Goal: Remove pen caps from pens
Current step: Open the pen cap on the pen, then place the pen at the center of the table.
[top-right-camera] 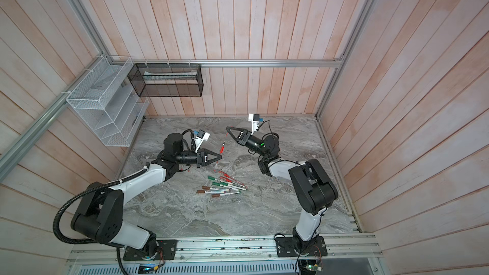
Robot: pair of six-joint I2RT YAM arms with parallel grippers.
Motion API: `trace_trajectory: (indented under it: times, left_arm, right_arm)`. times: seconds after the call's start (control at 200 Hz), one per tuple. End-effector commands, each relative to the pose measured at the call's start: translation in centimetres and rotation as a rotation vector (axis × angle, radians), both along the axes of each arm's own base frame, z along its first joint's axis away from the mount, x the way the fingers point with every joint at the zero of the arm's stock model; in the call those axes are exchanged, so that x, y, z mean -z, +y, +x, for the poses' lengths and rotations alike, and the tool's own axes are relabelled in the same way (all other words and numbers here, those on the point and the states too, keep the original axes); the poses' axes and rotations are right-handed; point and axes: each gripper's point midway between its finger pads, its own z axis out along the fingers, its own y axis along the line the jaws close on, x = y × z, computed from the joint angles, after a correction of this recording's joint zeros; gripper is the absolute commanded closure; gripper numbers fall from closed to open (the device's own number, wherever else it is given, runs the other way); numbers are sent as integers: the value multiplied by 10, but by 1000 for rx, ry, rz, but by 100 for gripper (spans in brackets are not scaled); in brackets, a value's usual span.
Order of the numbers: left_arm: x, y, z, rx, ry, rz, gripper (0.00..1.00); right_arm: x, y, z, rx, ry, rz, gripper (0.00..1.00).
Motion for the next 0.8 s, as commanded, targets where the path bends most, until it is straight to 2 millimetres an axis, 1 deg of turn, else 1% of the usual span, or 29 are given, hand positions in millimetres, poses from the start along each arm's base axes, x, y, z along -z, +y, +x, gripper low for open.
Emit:
trace_trajectory:
  times: [0.0,0.08,0.17,0.235,0.285,0.405,0.45,0.515,0.565,0.635,0.7,0.795]
  left_arm:
    - [7,-3,-2,9,-34,31,100]
    - [6,-3,1,-3,-23,37,100]
    - [2,2,12,-49,-36,77,100]
    - [3,11,21,-102,-45,99,100]
    - [5,22,33,-164,-47,122,100]
    - [17,55,63,-359,-30,258,100]
    - [22,66,69,-405,-29,307,100]
    - [35,77,74,-455,-17,386,100]
    - [45,83,74,-468,-17,425,100]
    - [52,86,73,-471,-58,452,100]
    - [60,93,77,-505,-64,490,100]
    - [73,99,84,-519,-118,544,100]
  right_arm:
    - [-35,-24,-3,54,-92,-3,100]
    - [-36,-38,1,102,-97,-37,100]
    - [-30,-60,3,171,-78,-70,100]
    - [-16,-75,6,223,-44,-126,100]
    - [-4,-87,9,270,-7,-189,100]
    - [18,-110,11,408,35,-387,100]
    - [24,-118,12,453,39,-475,100]
    - [38,-130,12,503,68,-599,100]
    - [47,-139,13,533,90,-671,100]
    - [60,-149,12,547,129,-742,100]
    - [72,-154,10,542,157,-793,100]
    - [89,-162,10,550,198,-860,100]
